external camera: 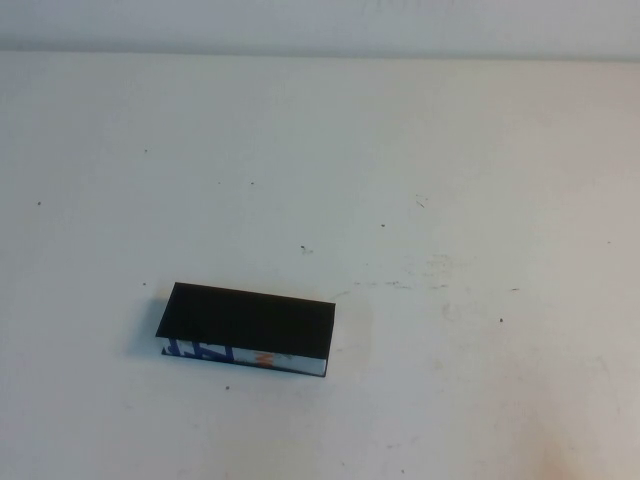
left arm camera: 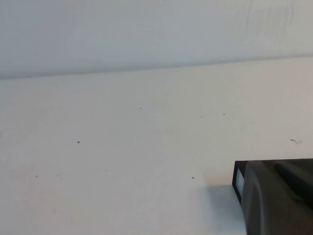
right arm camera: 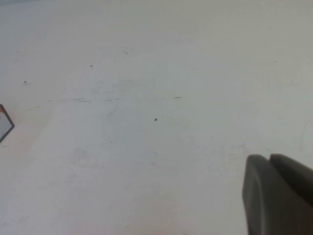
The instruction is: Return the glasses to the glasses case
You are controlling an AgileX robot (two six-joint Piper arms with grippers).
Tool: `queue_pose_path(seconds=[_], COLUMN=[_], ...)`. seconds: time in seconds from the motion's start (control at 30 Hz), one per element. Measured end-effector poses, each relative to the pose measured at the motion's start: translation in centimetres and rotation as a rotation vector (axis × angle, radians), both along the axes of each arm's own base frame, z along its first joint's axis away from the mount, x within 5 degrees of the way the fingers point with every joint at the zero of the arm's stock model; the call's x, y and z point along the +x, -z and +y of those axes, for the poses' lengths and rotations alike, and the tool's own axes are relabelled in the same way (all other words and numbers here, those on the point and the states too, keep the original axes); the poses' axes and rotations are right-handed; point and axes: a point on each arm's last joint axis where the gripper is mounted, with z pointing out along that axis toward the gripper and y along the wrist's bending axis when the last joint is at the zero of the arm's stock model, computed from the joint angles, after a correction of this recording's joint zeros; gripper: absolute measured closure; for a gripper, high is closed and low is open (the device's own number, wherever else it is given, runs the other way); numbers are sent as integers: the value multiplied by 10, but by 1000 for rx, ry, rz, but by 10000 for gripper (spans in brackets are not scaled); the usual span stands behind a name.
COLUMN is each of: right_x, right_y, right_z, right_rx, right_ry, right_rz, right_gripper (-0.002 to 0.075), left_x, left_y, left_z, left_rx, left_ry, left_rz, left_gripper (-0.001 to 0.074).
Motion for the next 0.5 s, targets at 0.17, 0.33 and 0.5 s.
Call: queue_pose_path(seconds=[0.17,0.33,0.5], right_x=[0,0,0], right_y=[0,0,1], right_z=[0,0,0], right_rx=[2,2,2], right_ry=[-2,-4,-4], right_rz=[4,5,7], right_gripper=[737,737,737], left_x=[0,0,0], left_y=[0,0,0], left_z=[0,0,0], left_rx=[0,0,0], left_ry=[0,0,0], left_rz=[0,0,0], left_gripper=[738,738,738])
